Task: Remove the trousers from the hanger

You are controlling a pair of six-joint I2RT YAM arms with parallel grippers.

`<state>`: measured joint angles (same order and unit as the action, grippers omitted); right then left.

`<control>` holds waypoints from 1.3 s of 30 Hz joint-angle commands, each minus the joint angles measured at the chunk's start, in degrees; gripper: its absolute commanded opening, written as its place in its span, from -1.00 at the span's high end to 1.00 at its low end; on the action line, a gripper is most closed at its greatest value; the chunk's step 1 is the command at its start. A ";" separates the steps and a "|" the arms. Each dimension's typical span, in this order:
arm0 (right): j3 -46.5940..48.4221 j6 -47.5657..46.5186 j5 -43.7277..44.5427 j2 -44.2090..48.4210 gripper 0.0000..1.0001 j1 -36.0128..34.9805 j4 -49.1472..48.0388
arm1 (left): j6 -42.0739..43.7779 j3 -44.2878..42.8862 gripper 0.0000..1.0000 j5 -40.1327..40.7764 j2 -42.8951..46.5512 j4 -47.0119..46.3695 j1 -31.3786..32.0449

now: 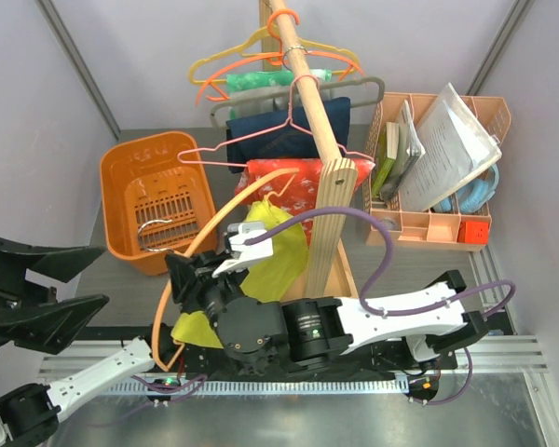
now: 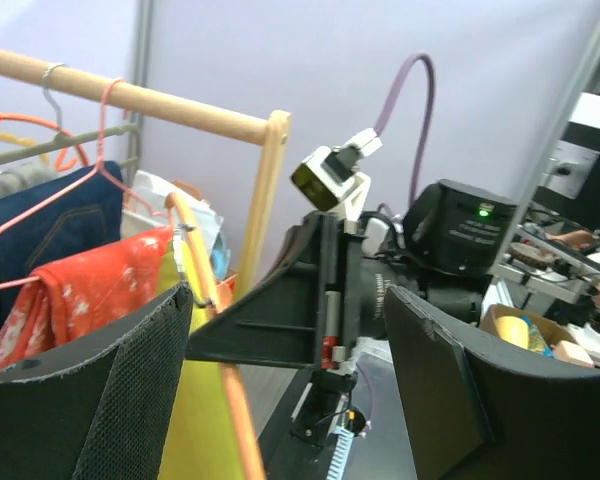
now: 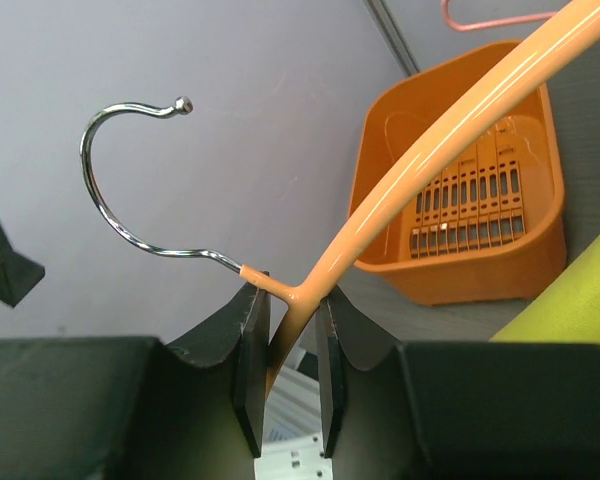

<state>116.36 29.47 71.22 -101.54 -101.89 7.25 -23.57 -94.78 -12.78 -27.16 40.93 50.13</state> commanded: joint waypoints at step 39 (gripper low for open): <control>-3.50 29.06 -8.20 21.29 0.98 -0.15 9.19 | -0.25 40.02 -0.74 -10.60 29.61 -12.00 0.32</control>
<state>111.31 55.27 60.82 -85.36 -101.89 25.69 -25.04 -56.93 -19.14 -1.06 34.96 50.87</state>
